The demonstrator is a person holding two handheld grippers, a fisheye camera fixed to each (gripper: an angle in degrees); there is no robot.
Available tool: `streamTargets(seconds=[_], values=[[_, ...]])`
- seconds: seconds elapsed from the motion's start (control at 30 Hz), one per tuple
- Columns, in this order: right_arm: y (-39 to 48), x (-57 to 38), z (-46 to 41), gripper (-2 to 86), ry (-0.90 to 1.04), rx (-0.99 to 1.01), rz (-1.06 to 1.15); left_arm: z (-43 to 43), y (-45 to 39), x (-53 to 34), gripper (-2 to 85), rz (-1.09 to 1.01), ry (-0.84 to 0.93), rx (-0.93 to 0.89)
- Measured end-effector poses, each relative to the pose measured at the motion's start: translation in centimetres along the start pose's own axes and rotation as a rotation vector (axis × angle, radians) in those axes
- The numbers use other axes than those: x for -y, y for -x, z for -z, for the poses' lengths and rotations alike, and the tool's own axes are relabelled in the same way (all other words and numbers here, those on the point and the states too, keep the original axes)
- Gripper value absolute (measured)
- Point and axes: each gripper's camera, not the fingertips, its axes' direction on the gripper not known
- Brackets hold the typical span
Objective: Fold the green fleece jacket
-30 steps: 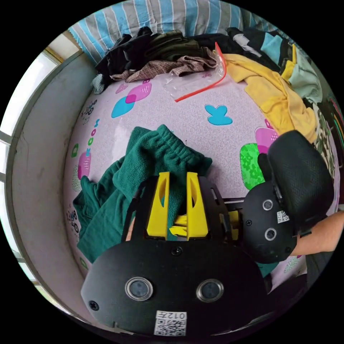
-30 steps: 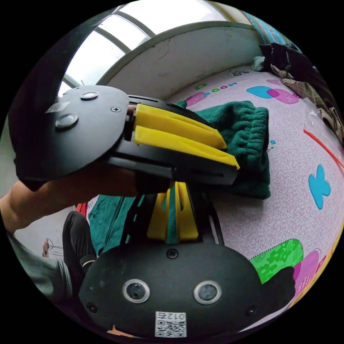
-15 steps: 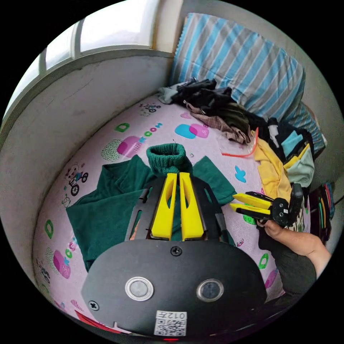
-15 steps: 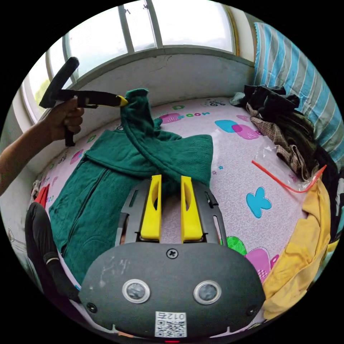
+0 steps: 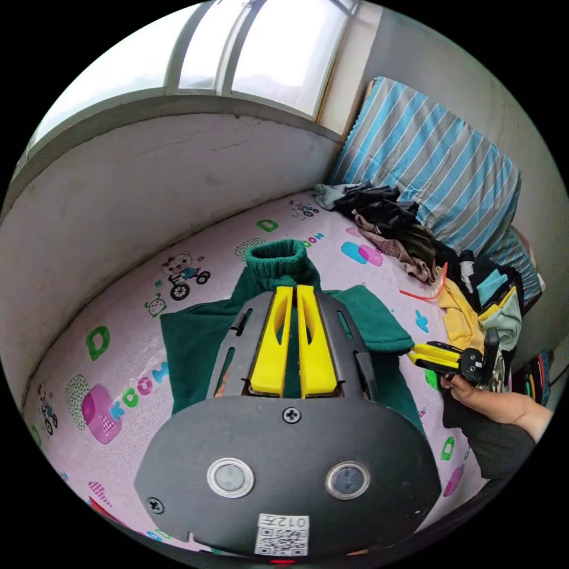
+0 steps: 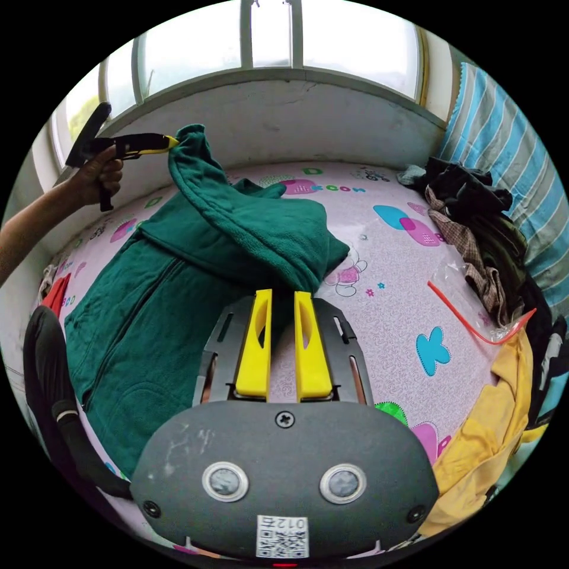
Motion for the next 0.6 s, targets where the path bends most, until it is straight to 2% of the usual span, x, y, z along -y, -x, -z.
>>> streamTargets(seconds=[0.2,0.4,0.53,0.6], values=[[1.1,1.1,0.2,4.6,-0.02,0.046,0.054,-0.1,4.2,-1.7,0.0,0.08,0.026,0.05],[0.1,2.6,-0.7,3.7,0.049,0.159,0.032,2.6,5.9,-2.0,0.1,0.047,-0.101,0.069],[-0.1,3.9,-0.9,3.0,0.084,0.218,0.016,-1.2,9.9,-3.5,0.1,0.152,0.106,0.078],[-0.6,4.6,-0.3,2.0,0.077,0.228,-0.003,-2.1,11.1,-4.3,0.1,0.18,0.135,0.077]])
